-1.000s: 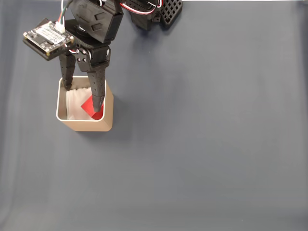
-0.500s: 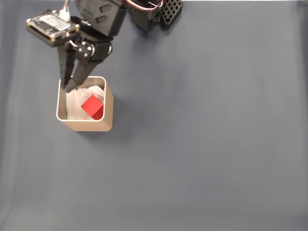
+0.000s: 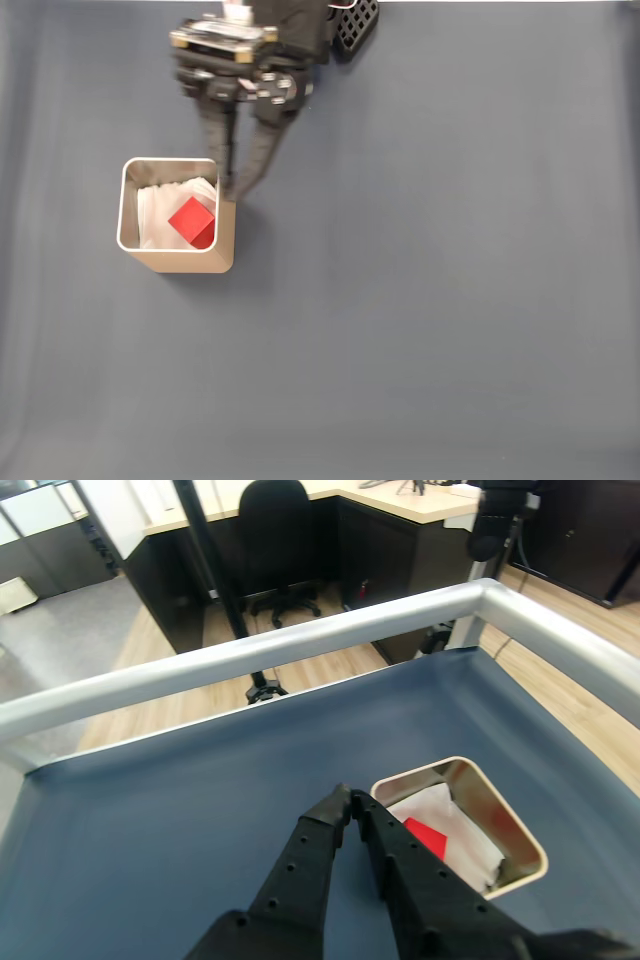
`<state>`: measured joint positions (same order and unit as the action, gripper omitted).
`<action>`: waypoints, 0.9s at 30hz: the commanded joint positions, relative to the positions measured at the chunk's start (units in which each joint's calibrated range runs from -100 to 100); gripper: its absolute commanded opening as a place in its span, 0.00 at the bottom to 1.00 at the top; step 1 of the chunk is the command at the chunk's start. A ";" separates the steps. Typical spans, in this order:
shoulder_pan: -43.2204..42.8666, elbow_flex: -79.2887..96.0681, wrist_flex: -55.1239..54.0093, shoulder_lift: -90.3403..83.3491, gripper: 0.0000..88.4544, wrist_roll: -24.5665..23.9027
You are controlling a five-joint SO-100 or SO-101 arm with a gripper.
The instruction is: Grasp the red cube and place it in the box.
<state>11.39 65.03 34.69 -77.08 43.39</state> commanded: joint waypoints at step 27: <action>-8.01 34.70 5.49 -22.74 0.00 2.25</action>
<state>4.02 98.54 38.59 -99.29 45.45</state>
